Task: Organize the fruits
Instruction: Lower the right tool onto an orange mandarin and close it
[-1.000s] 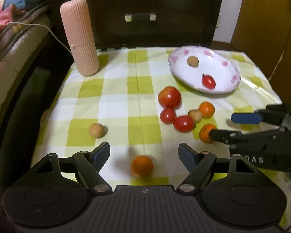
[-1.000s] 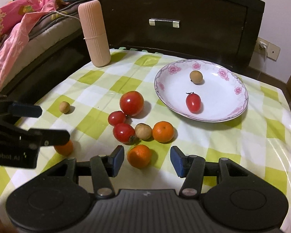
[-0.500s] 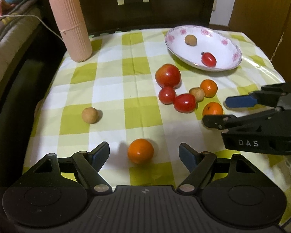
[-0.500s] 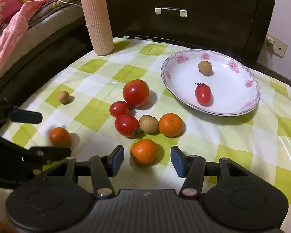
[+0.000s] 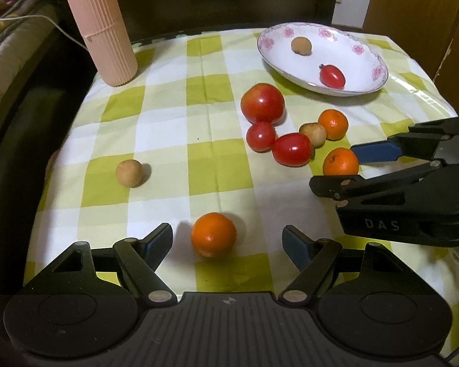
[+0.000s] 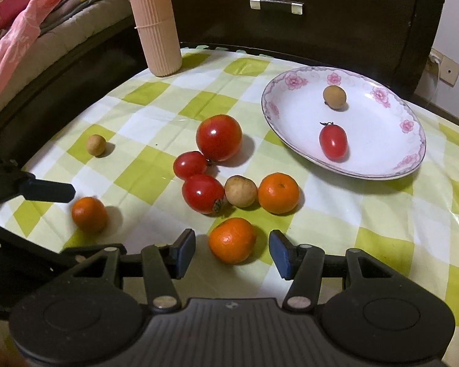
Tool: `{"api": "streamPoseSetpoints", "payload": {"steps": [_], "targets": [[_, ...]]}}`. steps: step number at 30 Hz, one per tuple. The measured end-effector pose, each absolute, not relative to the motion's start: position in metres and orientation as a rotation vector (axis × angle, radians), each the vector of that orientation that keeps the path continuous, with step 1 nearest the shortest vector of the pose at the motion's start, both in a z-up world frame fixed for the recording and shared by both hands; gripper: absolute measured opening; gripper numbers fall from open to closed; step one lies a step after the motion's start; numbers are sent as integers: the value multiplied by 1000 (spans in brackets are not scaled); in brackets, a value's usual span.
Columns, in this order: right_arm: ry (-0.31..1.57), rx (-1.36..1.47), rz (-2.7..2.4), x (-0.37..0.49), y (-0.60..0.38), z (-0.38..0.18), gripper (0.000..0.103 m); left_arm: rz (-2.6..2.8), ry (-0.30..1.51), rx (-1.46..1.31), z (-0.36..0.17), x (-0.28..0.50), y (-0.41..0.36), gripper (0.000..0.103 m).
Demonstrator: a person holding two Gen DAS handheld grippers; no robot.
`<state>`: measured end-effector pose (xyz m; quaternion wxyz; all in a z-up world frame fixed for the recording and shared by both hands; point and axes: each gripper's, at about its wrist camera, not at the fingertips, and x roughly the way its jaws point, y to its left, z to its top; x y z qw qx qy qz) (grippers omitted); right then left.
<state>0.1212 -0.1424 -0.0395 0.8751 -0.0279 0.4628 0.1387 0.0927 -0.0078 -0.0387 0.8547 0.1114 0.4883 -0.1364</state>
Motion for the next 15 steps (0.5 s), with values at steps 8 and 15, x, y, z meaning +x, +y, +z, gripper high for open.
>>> {"api": "streamPoseSetpoints", "payload": {"steps": [8,15], "targets": [[965,-92,288,121,-138,-41,50,-287,1039,256,-43,94,-12,83],[960,-99,276,121,-138,-41,46,-288,1044,264,-44,94,-15,82]]}}
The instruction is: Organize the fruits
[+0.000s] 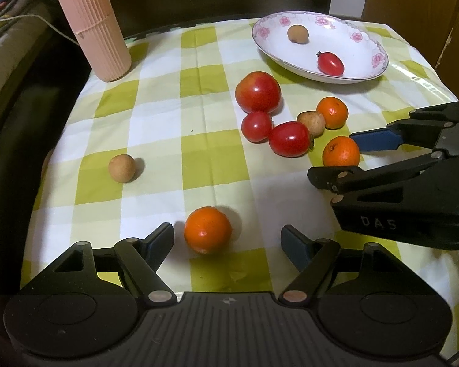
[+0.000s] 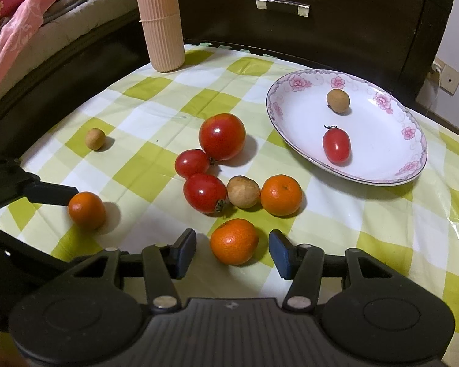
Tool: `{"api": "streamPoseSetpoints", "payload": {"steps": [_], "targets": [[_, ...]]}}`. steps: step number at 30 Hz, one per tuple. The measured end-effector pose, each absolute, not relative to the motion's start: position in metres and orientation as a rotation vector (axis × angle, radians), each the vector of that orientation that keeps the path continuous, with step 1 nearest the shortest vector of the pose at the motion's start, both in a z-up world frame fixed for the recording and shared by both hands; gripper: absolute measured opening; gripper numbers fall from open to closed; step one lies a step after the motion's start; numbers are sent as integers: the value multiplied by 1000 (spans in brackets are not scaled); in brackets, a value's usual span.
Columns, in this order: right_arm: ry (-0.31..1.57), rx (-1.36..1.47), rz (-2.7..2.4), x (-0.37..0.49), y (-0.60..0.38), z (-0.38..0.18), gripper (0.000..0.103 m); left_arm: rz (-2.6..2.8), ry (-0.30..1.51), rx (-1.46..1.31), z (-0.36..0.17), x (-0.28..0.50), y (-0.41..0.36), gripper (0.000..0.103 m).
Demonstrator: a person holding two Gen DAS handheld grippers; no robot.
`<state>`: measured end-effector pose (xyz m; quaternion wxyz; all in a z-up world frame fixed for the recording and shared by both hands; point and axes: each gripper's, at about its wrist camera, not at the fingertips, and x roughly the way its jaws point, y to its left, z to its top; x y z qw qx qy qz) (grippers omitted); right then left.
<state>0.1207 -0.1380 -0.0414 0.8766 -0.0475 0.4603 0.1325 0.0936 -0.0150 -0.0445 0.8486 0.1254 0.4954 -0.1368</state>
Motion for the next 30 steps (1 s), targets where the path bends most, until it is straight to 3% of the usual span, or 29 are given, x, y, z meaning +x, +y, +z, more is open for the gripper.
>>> {"api": "streamPoseSetpoints", "payload": {"steps": [9,23,30], "targets": [[958,-96,255,121,-141,-40,31,-293,1037,280,-44,93,-18,76],[958,-97,265,119,-139,-38,31,-289,1010,322,-42,91,-24,65],[955,-86,258,117,-143,-37,31,-274,1000,324,-43,90,-19,52]]}}
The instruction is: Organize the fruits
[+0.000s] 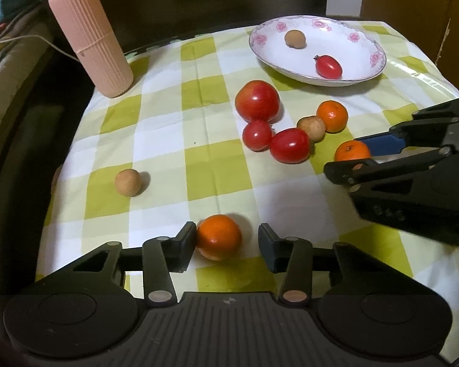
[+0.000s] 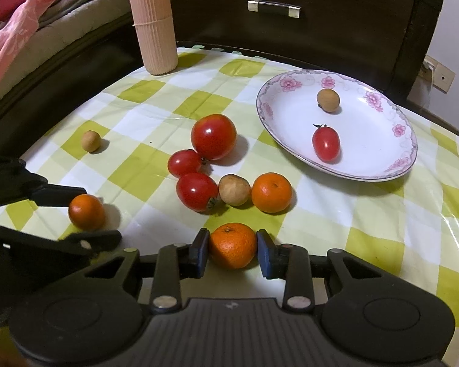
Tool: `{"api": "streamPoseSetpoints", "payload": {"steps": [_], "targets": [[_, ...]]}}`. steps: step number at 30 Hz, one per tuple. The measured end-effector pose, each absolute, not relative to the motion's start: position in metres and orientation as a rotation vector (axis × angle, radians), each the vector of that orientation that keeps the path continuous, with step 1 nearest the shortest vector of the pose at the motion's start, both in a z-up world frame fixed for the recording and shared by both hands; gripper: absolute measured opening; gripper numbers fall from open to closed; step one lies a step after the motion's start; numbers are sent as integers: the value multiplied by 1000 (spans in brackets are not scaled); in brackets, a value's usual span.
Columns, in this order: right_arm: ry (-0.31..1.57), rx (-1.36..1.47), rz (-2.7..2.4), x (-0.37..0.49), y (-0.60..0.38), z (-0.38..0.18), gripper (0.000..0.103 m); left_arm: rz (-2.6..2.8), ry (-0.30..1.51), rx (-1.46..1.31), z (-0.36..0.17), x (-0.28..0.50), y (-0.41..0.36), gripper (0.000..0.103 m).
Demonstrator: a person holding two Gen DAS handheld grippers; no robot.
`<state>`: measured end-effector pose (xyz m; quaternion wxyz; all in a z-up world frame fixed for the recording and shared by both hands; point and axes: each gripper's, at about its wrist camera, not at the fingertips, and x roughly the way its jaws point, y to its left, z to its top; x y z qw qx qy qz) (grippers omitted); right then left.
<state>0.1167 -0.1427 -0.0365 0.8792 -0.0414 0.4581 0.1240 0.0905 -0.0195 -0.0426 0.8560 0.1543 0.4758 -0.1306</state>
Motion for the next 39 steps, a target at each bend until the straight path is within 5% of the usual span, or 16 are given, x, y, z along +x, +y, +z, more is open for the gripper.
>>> {"api": "streamPoseSetpoints", "payload": {"steps": [27,32,39], "targets": [[957,-53,260,114,-157,-31,31,-284,961,313,-45,85,-3,56],[951,-57,261,113,-156,-30,31,-304,964,332,-44,84,-9,41],[948,-62,247,113,-158,-29,31,-307,951,354,-43,84,-17,40]]}}
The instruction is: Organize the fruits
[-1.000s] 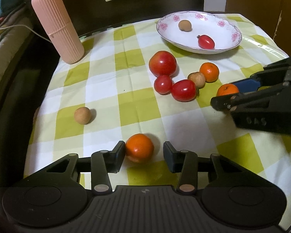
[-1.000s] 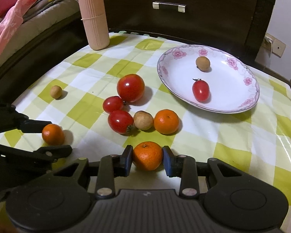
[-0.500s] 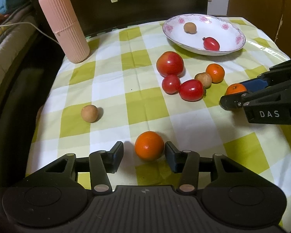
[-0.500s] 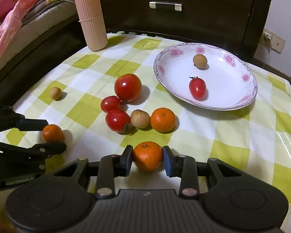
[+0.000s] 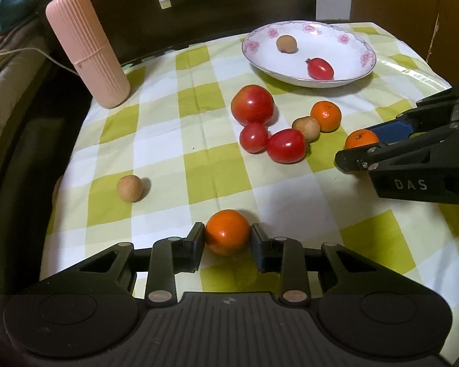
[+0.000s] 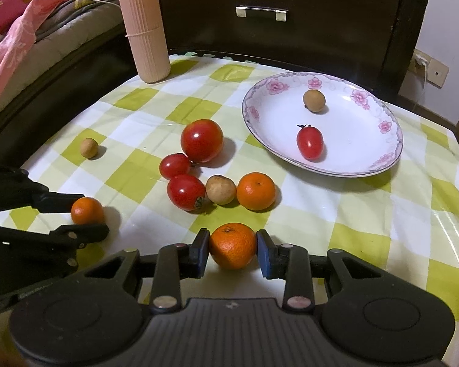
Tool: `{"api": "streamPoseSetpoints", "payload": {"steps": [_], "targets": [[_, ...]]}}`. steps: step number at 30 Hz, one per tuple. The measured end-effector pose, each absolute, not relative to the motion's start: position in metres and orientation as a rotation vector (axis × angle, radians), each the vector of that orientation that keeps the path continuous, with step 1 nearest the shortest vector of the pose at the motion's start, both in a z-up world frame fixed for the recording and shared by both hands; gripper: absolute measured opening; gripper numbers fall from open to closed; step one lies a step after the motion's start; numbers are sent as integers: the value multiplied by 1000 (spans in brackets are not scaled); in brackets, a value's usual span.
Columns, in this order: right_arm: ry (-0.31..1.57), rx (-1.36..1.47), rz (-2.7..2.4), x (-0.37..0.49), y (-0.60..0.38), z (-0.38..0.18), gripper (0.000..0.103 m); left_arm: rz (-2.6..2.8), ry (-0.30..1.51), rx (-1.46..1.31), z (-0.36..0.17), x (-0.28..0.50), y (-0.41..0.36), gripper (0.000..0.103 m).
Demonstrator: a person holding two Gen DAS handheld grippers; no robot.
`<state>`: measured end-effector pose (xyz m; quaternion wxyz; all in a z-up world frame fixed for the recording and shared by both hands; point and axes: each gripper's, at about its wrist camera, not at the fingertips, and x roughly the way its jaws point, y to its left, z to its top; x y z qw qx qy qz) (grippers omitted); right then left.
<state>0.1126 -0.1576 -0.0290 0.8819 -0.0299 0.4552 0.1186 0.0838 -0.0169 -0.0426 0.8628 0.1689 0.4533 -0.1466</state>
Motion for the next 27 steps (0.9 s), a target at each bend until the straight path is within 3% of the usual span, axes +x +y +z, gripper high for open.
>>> {"api": "streamPoseSetpoints", "payload": {"steps": [27], "targets": [[939,-75,174,111,-166,-23,31,-309,905,343,-26,99,-43,40]]}}
